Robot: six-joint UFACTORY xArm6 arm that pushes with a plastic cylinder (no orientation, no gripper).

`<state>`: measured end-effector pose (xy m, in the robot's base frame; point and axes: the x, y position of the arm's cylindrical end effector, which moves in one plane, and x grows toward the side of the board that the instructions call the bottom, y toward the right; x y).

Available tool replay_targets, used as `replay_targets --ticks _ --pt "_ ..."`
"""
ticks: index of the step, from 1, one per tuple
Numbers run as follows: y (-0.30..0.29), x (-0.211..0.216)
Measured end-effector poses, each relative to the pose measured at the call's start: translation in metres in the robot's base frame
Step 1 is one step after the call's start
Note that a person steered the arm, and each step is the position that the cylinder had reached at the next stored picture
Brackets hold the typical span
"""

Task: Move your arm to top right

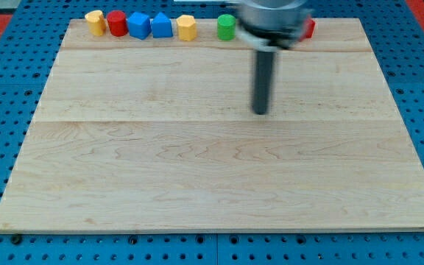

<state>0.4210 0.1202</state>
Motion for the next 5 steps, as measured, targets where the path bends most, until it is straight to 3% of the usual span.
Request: replay_targets --ticks 2,3,4,5 --pt "0.18 -0.121" --pt "0.216 -0.193" --pt "0.171 -0.229" --pt "0.167 -0.23"
